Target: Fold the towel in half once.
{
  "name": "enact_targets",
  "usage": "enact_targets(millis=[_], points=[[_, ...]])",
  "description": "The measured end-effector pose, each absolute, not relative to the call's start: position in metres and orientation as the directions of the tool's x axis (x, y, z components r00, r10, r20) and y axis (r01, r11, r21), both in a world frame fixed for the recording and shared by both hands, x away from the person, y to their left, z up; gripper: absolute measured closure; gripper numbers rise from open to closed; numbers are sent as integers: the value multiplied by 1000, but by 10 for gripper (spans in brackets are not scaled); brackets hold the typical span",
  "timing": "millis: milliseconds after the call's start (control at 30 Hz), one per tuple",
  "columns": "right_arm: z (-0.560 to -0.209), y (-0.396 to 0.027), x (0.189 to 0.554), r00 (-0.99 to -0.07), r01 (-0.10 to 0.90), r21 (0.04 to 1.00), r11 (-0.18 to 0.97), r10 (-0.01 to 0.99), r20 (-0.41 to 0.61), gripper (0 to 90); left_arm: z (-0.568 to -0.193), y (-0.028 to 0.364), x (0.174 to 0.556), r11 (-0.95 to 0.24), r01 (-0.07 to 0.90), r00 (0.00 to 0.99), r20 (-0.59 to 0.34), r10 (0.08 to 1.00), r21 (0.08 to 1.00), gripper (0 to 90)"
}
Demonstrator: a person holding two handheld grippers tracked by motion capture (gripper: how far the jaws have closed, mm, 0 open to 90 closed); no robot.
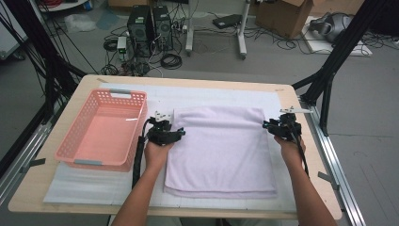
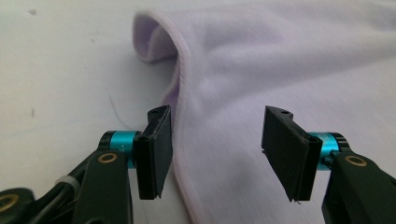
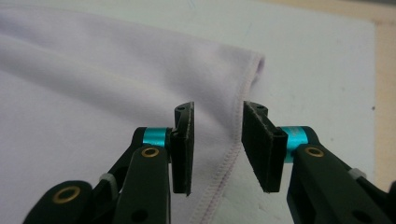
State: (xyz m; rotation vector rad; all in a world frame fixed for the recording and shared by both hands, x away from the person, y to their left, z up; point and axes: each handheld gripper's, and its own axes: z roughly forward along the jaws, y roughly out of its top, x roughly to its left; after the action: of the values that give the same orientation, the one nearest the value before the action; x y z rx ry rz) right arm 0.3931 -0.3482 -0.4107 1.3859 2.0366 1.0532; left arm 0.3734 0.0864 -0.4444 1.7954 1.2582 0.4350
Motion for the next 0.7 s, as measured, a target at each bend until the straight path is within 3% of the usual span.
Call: enact_targets(millis=[133,267,700], points=[[-410,-350,374,-408,568,797,207,911,54,624,-441,87,357,-133,579,470,-197,860,804,420],[-415,-351,352,-437,573,789,220,897,67,624,-435,88,340,-159,571,504,-191,842,806,465],[-433,-352,280,-496,554,788,271,867,50,635,-446,108,278,-125,551,523,-225,822,825,526]])
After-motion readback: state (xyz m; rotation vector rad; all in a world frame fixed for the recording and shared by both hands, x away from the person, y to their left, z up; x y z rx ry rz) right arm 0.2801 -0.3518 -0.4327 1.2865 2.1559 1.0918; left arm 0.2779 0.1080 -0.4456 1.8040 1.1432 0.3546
